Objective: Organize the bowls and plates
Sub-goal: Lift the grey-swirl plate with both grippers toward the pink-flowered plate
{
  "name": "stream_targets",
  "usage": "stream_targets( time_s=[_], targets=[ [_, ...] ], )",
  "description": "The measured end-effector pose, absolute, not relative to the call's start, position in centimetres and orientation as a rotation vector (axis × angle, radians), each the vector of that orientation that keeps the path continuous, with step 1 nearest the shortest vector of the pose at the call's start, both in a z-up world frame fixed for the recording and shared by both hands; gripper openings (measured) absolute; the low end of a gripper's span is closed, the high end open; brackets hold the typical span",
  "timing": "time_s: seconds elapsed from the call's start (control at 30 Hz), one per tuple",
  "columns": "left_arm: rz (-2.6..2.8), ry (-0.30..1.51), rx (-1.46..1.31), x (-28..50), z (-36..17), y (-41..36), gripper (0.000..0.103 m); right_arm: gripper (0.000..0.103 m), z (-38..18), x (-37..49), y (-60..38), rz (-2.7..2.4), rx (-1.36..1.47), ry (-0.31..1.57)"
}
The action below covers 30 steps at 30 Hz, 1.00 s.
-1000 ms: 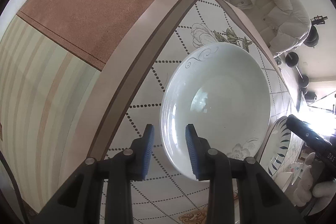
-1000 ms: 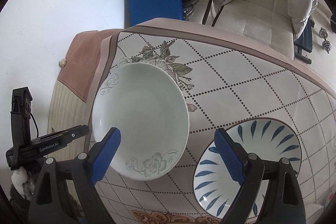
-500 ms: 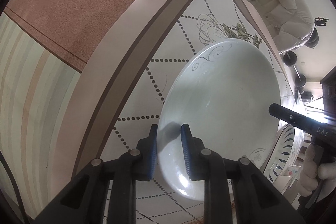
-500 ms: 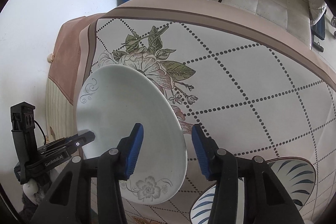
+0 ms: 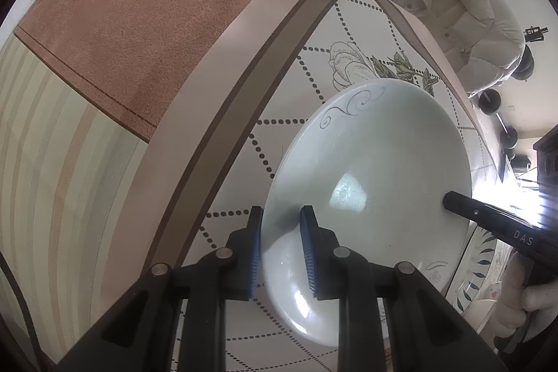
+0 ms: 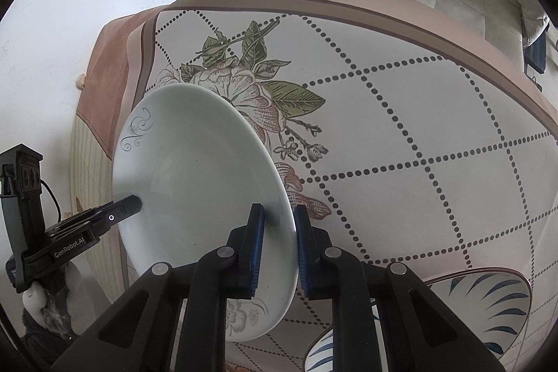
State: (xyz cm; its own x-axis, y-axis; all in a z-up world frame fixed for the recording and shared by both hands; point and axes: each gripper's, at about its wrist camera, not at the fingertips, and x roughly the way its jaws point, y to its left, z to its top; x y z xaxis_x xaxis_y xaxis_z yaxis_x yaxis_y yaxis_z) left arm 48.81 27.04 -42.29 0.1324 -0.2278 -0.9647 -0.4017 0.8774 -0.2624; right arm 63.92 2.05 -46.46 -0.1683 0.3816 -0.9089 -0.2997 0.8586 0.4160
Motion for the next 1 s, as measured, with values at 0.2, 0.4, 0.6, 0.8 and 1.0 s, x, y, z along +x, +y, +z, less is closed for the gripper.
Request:
stream_targets(
  time_s=[0.2, 0.4, 0.6, 0.8, 1.0],
  targets=[
    [0.142, 1.426, -0.497, 48.4, -41.1, 26.9, 0.019, 0.016, -45.9, 63.5, 1.9, 0.613, 0.087, 1.613],
    [0.144, 1.407, -0.471, 48.1, -39.7, 26.3, 0.019, 0.016, -44.8, 63.1, 1.3, 0.624, 0.106, 1.592],
    [0.132, 1.387, -0.457, 47.5, -37.9, 25.4, 0.019, 0.015, -42.9, 62.6, 0.2, 0.636, 0.112, 1.567],
    [0.104, 1.368, -0.431, 46.2, -35.4, 23.8, 0.019, 0.015, -40.4, 61.1, -2.1, 0.638, 0.139, 1.536],
    [0.060, 1.350, -0.393, 44.4, -32.9, 20.7, 0.019, 0.015, -38.1, 58.2, -5.7, 0.623, 0.199, 1.509]
  ],
)
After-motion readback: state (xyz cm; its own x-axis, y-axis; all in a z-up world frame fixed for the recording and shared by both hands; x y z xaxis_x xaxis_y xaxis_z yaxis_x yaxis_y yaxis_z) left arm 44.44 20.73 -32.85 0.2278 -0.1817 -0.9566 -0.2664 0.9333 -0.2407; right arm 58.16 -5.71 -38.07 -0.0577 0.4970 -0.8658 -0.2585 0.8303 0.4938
